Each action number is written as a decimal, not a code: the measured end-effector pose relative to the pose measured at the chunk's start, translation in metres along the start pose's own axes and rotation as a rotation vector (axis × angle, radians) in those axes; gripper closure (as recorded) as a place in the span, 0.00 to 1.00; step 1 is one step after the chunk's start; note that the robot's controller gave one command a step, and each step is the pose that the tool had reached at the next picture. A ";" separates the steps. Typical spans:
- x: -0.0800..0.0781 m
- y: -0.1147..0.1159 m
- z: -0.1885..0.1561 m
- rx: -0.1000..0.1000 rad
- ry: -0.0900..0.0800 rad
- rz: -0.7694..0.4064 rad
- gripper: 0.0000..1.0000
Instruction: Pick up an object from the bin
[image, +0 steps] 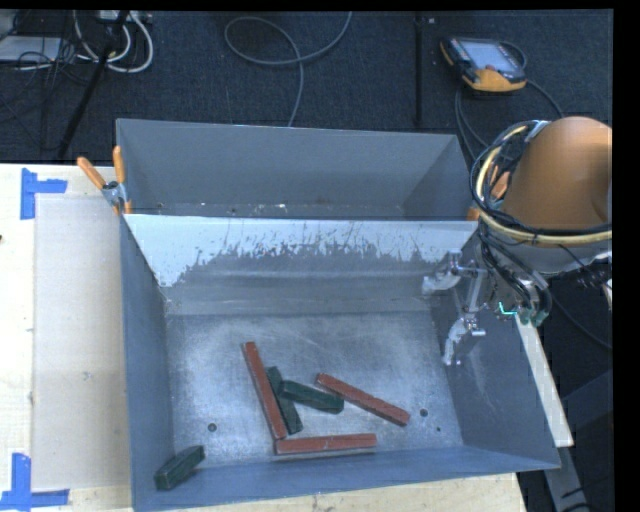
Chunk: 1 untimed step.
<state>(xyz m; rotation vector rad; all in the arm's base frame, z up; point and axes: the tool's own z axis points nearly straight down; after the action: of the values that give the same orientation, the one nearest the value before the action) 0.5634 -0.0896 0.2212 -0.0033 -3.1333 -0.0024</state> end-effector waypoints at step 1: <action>-0.002 0.000 -0.005 0.001 -0.008 -0.003 0.00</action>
Offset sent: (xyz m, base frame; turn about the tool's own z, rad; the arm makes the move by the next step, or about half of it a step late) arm -0.0482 0.0513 -0.1512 0.0724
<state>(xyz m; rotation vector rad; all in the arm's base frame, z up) 0.5649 -0.0892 0.2258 0.0009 -3.1415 -0.0003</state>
